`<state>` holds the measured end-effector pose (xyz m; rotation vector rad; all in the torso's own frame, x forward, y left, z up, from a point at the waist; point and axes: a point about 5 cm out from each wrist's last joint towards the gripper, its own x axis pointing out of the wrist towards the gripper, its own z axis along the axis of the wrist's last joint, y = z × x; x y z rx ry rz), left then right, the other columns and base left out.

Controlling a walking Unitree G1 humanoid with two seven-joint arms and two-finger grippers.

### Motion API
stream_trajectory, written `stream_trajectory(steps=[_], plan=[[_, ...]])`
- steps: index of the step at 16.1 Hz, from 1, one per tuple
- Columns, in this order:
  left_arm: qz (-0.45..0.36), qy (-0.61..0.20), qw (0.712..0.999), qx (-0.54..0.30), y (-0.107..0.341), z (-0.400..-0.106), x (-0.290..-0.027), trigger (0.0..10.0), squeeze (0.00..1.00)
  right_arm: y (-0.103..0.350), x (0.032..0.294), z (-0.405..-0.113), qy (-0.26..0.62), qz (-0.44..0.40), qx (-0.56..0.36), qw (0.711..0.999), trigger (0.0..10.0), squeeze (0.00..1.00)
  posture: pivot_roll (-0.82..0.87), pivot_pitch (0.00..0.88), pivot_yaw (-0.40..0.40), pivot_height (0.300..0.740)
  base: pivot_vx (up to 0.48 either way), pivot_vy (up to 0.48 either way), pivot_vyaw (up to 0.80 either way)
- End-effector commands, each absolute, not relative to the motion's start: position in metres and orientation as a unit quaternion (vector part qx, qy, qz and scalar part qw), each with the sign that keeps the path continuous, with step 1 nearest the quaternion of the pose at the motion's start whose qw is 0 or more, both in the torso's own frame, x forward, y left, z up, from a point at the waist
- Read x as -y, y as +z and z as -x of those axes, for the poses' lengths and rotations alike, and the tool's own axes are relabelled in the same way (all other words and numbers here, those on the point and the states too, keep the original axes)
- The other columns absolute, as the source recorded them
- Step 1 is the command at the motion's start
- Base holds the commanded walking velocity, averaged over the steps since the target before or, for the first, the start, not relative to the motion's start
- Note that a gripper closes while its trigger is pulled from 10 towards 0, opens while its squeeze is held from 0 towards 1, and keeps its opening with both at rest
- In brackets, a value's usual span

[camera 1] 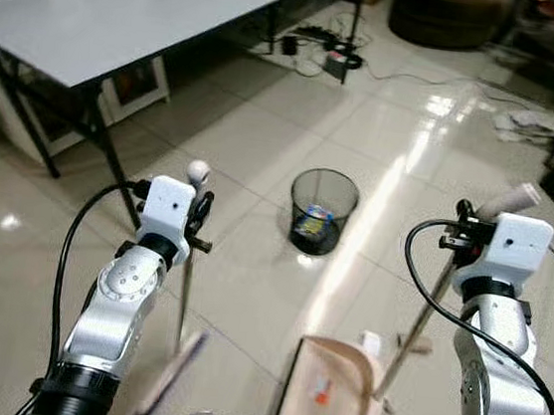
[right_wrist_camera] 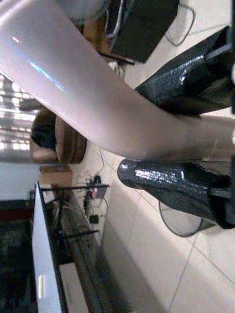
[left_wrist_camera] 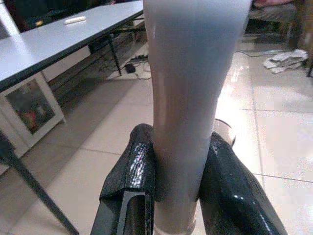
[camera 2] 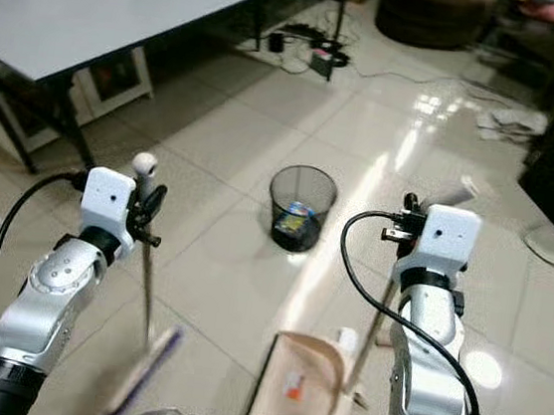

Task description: Sweep floor

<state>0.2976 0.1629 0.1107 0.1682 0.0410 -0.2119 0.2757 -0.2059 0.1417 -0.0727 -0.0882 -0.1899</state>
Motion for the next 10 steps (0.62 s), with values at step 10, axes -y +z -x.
stream_trajectory(steps=[10], plan=[[-0.1, -0.108, 0.989, 0.011, 0.129, -0.312, -0.156, 10.0, 0.0, 0.155, 0.212, -0.283, -0.099, 0.047, 0.062, 0.992, 10.0, 0.0, -0.02, 0.087, 0.04, 0.74, 0.0, -0.48, 0.0]])
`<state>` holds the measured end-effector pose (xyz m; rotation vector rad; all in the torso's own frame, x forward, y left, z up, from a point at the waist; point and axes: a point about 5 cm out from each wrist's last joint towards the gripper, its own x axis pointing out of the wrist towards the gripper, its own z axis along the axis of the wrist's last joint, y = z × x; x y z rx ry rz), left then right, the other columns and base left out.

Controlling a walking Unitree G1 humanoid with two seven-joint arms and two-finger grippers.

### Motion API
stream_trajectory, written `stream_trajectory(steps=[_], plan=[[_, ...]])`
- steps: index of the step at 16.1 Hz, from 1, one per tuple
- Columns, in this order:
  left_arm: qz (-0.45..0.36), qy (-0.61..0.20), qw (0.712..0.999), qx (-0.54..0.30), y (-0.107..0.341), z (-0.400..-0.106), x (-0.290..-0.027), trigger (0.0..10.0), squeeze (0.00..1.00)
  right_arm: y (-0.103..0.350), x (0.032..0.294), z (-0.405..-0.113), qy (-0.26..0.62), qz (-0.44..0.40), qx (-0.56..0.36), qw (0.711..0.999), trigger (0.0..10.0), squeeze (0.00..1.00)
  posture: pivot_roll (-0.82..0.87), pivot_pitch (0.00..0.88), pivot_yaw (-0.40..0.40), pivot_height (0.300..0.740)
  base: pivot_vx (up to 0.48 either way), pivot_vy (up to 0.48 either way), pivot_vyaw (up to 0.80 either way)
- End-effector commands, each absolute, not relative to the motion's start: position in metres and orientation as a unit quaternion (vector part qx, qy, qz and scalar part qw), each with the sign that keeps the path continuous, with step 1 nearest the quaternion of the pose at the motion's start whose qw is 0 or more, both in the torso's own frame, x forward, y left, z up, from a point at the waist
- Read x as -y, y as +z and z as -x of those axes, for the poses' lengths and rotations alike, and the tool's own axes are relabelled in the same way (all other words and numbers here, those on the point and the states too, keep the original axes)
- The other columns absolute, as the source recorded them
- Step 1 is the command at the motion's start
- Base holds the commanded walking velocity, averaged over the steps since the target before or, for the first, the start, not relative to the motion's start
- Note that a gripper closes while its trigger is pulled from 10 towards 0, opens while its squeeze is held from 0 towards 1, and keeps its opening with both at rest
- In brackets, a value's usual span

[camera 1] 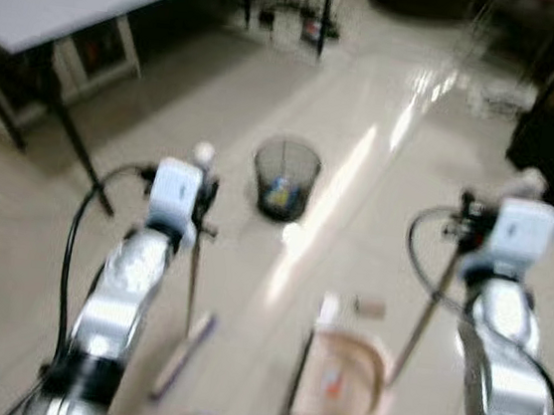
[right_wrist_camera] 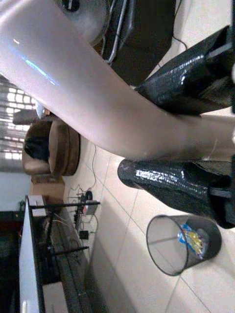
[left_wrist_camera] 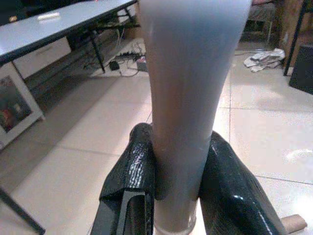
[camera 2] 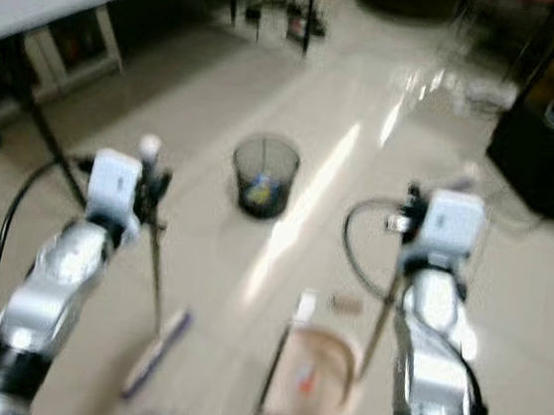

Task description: Sweep floor

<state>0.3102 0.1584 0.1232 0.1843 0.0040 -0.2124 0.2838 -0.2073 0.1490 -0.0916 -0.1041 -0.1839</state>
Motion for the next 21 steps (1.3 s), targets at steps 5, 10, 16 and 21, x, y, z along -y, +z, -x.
stream_trajectory(steps=[5, 10, 16, 21], plan=[[-0.097, -0.109, 0.989, 0.003, 0.124, -0.307, -0.156, 10.0, 0.0, 0.157, 0.217, -0.285, -0.114, 0.02, 0.068, 0.991, 10.0, 0.0, -0.02, 0.077, 0.043, 0.74, 0.0, -0.48, 0.38], [-0.098, -0.109, 0.989, 0.008, 0.128, -0.312, -0.153, 10.0, 0.0, 0.158, 0.214, -0.29, -0.113, 0.001, 0.062, 0.992, 10.0, 0.0, -0.02, 0.09, 0.041, 0.74, 0.0, -0.48, 0.0], [-0.091, -0.093, 0.991, 0.008, 0.127, -0.312, -0.155, 10.0, 0.0, 0.157, 0.204, -0.29, -0.072, 0.031, 0.056, 0.995, 10.0, 0.0, -0.02, 0.095, 0.04, 0.74, 0.0, -0.48, 0.4], [-0.092, -0.082, 0.992, 0.011, 0.129, -0.314, -0.156, 10.0, 0.0, 0.157, 0.202, -0.291, -0.064, 0.036, 0.057, 0.996, 10.0, 0.0, -0.02, 0.102, 0.043, 0.74, 0.0, -0.48, 0.8]])
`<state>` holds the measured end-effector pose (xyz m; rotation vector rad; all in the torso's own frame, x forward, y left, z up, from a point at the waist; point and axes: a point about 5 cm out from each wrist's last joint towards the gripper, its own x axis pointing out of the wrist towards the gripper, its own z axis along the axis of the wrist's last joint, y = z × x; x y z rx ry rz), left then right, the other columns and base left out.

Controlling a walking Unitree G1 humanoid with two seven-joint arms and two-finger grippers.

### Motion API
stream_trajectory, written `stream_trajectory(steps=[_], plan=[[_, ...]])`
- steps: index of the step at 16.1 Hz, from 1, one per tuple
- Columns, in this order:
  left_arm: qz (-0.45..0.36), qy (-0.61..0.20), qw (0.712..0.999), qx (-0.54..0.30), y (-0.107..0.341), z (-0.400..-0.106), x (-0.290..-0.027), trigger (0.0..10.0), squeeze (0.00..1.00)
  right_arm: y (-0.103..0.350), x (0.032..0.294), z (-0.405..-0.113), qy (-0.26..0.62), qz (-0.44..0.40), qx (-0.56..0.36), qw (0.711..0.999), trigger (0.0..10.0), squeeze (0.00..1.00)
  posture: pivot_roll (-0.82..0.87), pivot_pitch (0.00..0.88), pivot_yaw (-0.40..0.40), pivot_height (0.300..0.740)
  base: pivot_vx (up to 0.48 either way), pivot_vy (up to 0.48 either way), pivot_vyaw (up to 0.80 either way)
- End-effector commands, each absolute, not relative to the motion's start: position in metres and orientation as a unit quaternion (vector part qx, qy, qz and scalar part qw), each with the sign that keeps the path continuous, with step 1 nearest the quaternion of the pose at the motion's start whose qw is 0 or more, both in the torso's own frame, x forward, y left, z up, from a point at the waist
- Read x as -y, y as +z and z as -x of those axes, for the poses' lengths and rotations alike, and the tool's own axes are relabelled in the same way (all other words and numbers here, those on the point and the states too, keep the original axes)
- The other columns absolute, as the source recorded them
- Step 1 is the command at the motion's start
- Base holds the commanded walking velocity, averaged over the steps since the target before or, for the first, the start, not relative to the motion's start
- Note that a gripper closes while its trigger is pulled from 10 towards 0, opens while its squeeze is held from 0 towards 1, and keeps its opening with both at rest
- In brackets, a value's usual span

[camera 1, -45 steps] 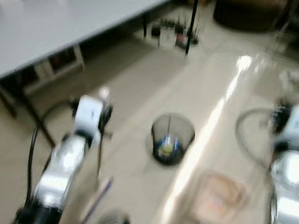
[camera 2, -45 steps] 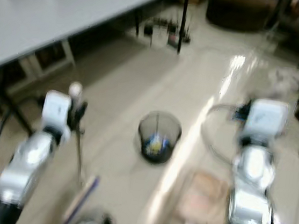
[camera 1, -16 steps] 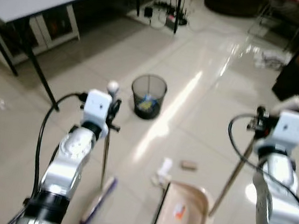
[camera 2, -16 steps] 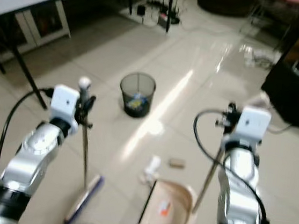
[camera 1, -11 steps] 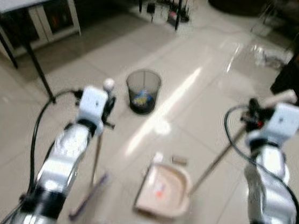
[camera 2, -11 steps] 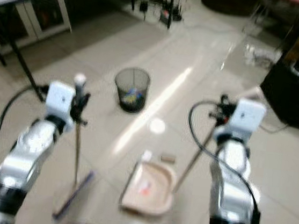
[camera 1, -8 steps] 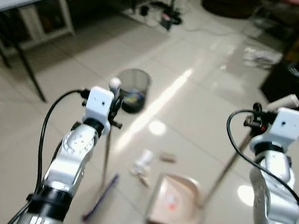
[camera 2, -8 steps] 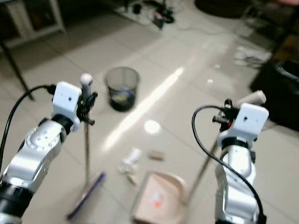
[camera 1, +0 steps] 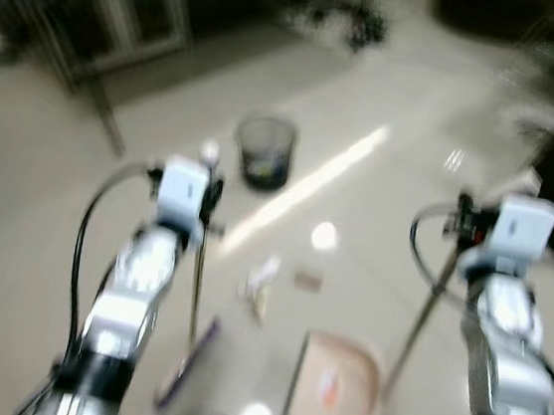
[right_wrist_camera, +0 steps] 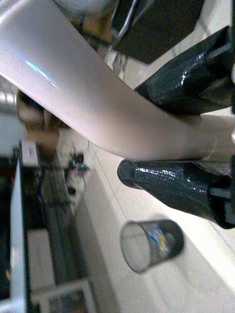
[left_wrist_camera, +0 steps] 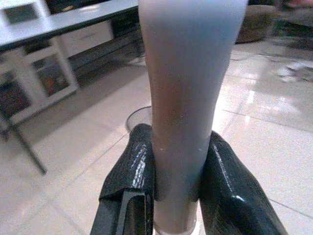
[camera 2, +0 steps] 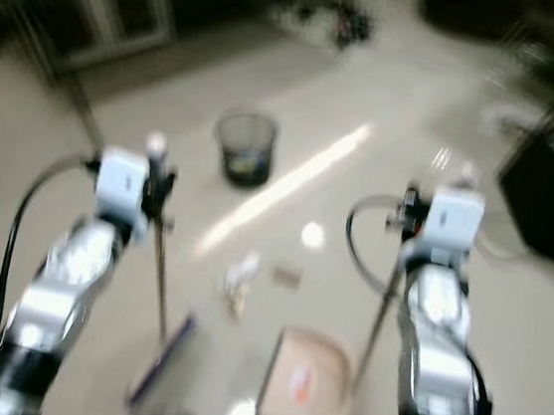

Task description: Sweep floor

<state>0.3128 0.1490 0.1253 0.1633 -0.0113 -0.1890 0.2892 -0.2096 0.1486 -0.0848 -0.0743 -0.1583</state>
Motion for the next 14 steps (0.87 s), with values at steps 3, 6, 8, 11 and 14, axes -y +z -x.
stream_trajectory(steps=[3, 6, 8, 11, 14], plan=[[-0.09, -0.076, 0.993, 0.014, 0.13, -0.314, -0.156, 10.0, 0.0, 0.157, 0.202, -0.29, -0.064, 0.039, 0.059, 0.995, 10.0, 0.0, -0.02, 0.1, 0.042, 0.74, 0.0, -0.48, 0.8], [-0.088, -0.07, 0.994, 0.015, 0.13, -0.315, -0.156, 10.0, 0.0, 0.157, 0.205, -0.291, -0.069, 0.044, 0.059, 0.995, 10.0, 0.0, -0.02, 0.096, 0.039, 0.74, 0.0, -0.48, 0.8], [-0.071, -0.058, 0.996, 0.018, 0.132, -0.316, -0.157, 10.0, 0.0, 0.158, 0.208, -0.29, -0.085, 0.038, 0.063, 0.994, 10.0, 0.0, -0.03, 0.089, 0.036, 0.74, 0.0, 0.0, 0.0], [-0.07, -0.058, 0.995, 0.032, 0.136, -0.317, -0.157, 10.0, 0.0, 0.158, 0.209, -0.29, -0.088, 0.037, 0.062, 0.993, 10.0, 0.0, -0.03, 0.084, 0.038, 0.74, 0.0, 0.0, 0.0], [-0.063, -0.065, 0.995, 0.052, 0.142, -0.318, -0.155, 10.0, 0.0, 0.155, 0.212, -0.287, -0.1, 0.011, 0.057, 0.993, 10.0, 0.0, -0.04, 0.074, 0.041, 0.74, 0.081, 0.0, 0.0]])
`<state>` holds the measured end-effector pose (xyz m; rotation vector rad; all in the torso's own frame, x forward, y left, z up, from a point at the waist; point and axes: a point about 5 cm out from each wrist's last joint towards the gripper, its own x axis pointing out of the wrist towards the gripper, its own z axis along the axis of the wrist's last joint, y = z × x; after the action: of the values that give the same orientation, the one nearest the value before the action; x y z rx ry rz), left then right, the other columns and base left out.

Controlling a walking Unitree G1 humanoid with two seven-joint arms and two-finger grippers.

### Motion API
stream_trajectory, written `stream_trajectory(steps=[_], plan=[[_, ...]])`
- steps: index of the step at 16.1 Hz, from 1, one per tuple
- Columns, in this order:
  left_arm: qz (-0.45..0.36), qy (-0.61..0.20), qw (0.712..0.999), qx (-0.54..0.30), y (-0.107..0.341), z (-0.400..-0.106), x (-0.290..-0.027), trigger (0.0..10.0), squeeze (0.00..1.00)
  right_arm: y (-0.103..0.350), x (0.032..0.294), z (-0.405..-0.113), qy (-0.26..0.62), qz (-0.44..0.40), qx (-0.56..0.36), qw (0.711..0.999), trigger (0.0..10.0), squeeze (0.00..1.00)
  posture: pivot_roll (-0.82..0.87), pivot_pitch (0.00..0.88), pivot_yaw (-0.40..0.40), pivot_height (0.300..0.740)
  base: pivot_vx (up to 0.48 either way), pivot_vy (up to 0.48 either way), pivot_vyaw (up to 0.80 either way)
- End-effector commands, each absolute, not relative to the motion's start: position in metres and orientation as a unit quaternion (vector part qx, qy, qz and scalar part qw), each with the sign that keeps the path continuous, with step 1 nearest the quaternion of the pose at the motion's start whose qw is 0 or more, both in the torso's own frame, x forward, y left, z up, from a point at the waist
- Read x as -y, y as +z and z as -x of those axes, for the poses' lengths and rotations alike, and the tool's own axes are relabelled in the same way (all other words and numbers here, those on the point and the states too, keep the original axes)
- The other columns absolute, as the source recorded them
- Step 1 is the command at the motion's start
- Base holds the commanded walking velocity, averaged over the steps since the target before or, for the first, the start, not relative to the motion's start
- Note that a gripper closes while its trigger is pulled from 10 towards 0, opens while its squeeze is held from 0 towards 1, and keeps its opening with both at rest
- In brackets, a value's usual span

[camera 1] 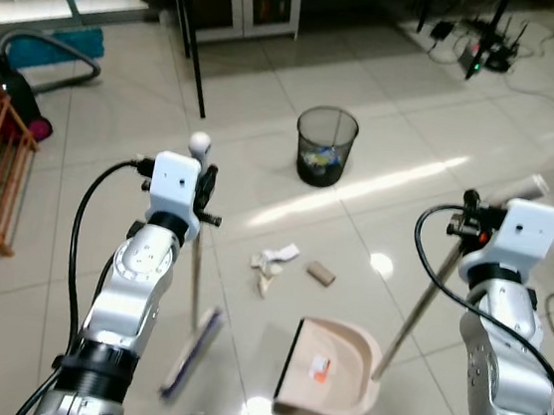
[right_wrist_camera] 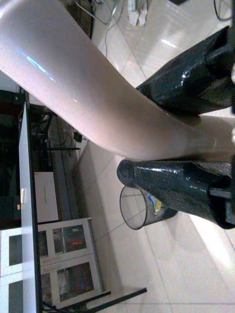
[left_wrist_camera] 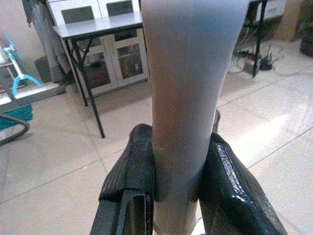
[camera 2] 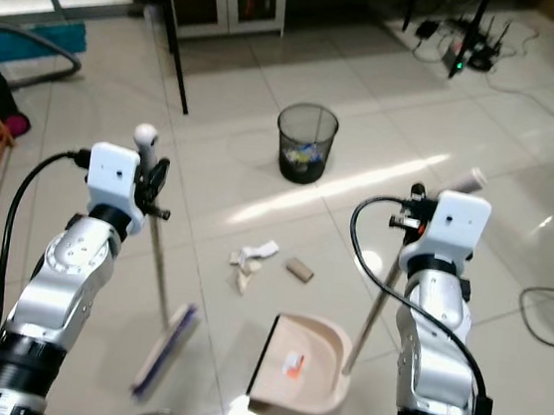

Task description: Sweep floor

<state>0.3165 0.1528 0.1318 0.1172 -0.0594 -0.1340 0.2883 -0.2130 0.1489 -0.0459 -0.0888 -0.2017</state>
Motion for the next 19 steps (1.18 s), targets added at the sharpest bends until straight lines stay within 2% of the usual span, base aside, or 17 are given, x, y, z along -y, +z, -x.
stream_trajectory(steps=[1, 9, 19], plan=[[-0.059, -0.067, 0.994, 0.056, 0.143, -0.318, -0.155, 10.0, 0.0, 0.155, 0.212, -0.287, -0.103, 0.01, 0.058, 0.993, 10.0, 0.0, -0.03, 0.073, 0.041, 0.74, 0.285, 0.0, -0.46], [-0.061, -0.06, 0.993, 0.076, 0.151, -0.321, -0.16, 10.0, 0.0, 0.156, 0.214, -0.287, -0.111, 0.005, 0.061, 0.992, 10.0, 0.0, -0.04, 0.073, 0.044, 0.74, 0.339, 0.0, -0.76], [-0.071, -0.053, 0.992, 0.087, 0.156, -0.323, -0.166, 10.0, 0.0, 0.161, 0.213, -0.286, -0.108, 0.014, 0.081, 0.991, 10.0, 0.0, -0.03, 0.083, 0.052, 0.74, 0.368, 0.0, 0.0]])
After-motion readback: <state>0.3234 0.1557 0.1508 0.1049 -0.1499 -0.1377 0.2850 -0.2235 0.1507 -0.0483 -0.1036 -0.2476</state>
